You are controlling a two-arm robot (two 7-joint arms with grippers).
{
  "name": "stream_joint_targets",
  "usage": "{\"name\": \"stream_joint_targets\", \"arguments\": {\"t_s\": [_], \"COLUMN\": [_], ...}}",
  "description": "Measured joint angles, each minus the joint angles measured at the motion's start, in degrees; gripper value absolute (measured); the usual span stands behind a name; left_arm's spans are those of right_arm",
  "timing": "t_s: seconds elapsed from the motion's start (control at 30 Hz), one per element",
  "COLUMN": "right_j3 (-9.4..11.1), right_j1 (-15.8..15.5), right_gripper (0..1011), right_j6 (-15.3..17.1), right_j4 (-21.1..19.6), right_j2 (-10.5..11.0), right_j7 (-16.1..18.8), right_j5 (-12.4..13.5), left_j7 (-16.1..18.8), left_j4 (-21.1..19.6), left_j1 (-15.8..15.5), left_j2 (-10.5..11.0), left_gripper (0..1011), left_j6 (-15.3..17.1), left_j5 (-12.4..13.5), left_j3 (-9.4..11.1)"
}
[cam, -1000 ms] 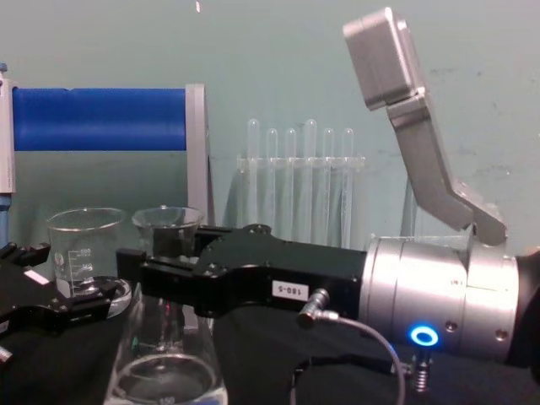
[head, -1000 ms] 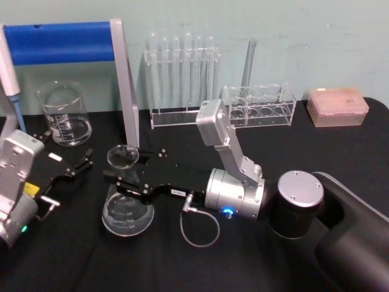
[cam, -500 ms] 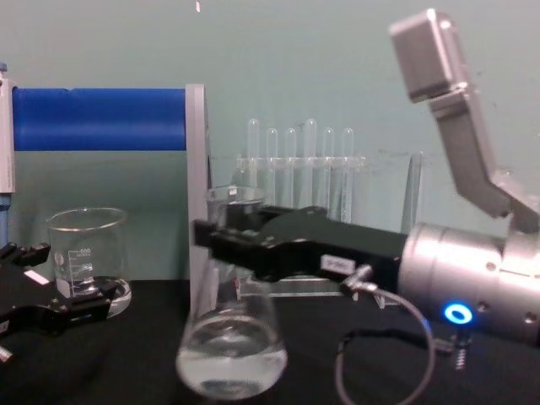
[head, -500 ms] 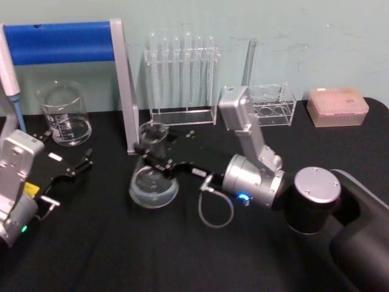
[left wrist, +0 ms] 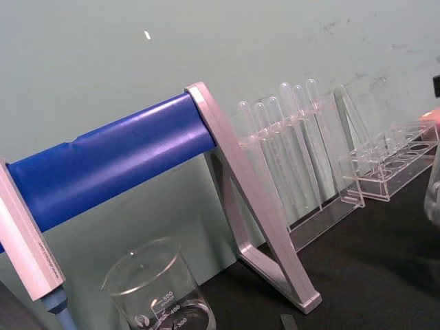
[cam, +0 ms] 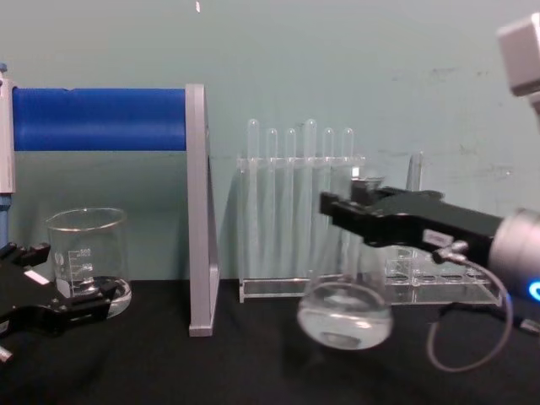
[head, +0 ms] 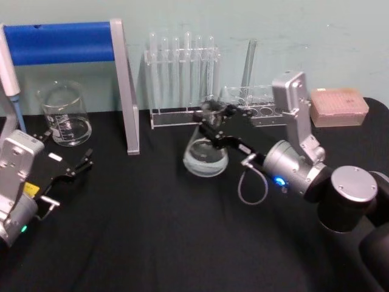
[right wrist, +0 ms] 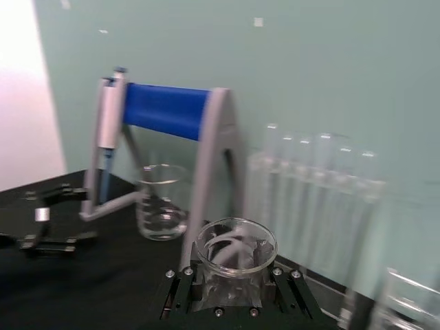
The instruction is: Grasp the erlenmeyer flask with one hand, shake it three times, then place it back.
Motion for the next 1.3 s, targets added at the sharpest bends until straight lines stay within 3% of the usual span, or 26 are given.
{"name": "stream_joint_targets", "arguments": {"t_s": [0.3,0.63,0.97,1.3], "right_j3": [3.9,5.1,3.0,-2.6], "right_j1": [-2.2,-2.7,-1.4,0.8], "right_gripper": [450,450,450,450], "right_j6": [0.9,1.6,1.8,2.3], "right_j4": [-1.7,-1.8,-0.7,0.6], "right_j2": [0.5,-0.2,-2.3,-4.3], "right_j7": [-4.3,-4.4,0.3,7.4], "right_j5": [-1.7,-2.9,-3.6,-3.1], "left_j7": [0.0,0.0,0.0,0.0], "left_j4": [0.0,0.0,0.0,0.0], "left_j1": [0.0,0.0,0.0,0.0], "left_j2": [0.0,0.0,0.0,0.0], "left_gripper": [1001,1001,1001,1001], "left_j6": [0.0,0.0,0.0,0.0], "left_j5": [0.0,0.0,0.0,0.0], "left_j3": [0.0,0.0,0.0,0.0]}}
